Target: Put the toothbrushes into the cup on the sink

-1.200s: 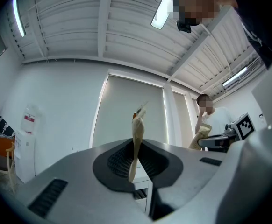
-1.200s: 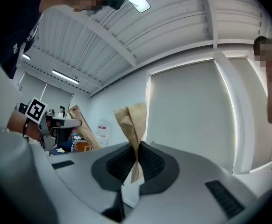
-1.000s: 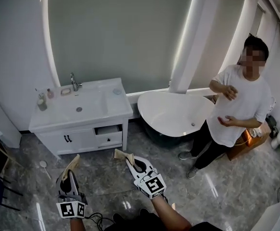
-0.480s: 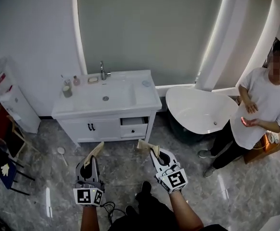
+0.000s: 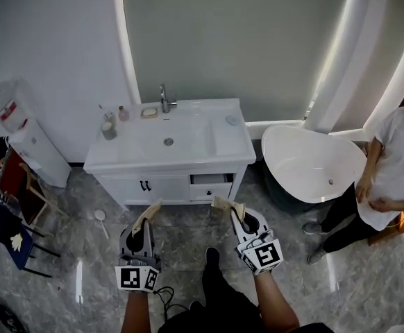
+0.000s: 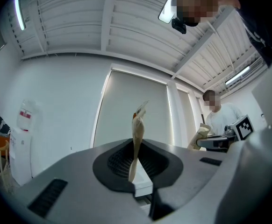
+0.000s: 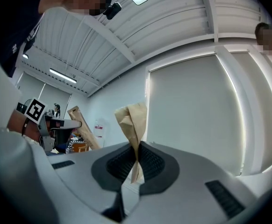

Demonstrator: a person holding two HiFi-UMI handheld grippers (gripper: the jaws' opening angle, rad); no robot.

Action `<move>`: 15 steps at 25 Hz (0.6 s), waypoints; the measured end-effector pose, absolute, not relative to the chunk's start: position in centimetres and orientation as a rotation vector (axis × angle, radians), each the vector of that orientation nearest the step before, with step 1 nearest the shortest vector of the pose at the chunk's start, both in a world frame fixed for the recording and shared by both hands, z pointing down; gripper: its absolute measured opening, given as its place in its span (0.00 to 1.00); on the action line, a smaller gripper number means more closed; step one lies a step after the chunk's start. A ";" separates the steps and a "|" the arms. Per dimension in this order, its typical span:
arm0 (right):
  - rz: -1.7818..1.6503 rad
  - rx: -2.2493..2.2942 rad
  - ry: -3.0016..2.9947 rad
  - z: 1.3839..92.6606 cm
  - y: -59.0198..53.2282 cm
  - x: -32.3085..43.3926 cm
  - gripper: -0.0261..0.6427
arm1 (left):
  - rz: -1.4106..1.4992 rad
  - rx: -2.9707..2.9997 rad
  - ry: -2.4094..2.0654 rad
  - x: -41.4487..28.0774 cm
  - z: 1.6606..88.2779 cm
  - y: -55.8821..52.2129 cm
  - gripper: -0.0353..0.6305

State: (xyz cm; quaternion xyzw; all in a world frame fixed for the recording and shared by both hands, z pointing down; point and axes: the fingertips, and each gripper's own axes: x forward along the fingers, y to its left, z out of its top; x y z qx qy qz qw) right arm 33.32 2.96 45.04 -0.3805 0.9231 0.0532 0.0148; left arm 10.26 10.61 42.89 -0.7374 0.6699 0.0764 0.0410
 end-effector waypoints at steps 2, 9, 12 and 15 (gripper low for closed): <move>0.160 -1.176 2.880 44.9 -0.6 32.6 0.10 | 0.230 -2.251 2.059 9.5 42.5 7.2 0.12; 0.145 -1.129 2.901 44.8 -12.8 31.3 0.10 | 0.233 -2.201 2.106 8.0 42.1 -4.0 0.12; 0.146 -1.103 2.906 44.1 -17.7 30.9 0.10 | 0.236 -2.178 2.120 7.6 41.5 -8.6 0.12; 0.150 -1.077 2.913 43.5 -21.9 30.7 0.10 | 0.241 -2.151 2.140 7.5 40.8 -12.3 0.12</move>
